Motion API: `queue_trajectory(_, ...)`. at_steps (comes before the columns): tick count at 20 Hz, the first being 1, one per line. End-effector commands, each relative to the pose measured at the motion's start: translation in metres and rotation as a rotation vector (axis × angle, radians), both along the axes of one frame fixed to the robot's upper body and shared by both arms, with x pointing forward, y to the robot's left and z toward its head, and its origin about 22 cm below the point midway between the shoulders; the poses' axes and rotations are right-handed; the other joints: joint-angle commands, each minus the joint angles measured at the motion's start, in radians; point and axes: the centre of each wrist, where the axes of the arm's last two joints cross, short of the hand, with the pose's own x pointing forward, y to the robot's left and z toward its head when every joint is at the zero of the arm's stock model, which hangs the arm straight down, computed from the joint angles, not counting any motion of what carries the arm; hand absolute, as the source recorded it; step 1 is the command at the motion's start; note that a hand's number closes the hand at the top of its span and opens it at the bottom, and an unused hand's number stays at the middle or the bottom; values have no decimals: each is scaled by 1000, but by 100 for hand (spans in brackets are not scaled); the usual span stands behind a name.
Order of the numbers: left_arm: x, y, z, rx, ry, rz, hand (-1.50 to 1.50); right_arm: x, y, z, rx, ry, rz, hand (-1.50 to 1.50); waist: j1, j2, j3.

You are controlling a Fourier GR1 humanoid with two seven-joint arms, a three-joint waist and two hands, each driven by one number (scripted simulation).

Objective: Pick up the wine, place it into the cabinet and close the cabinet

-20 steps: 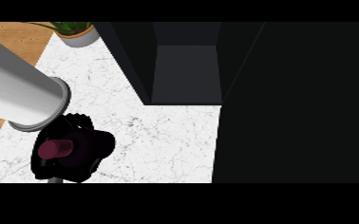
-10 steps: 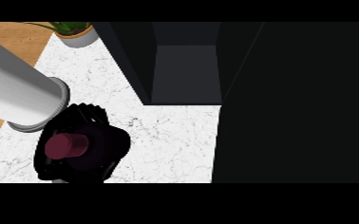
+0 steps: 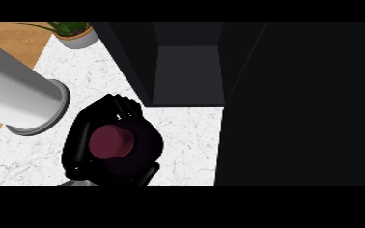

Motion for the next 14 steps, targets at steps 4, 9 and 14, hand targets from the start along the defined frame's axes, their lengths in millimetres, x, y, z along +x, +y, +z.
queue_trajectory(4,5,-41,38,-27,20,-43,150,-17,-1,12,63,-34,71,-150,-1,0,0)
queue_trajectory(9,25,-80,40,-12,7,11,150,-14,3,10,61,-38,64,-150,-3,2,-1)
queue_trajectory(14,29,-90,39,-3,25,35,150,-21,-5,8,48,-22,50,-150,-1,1,0)
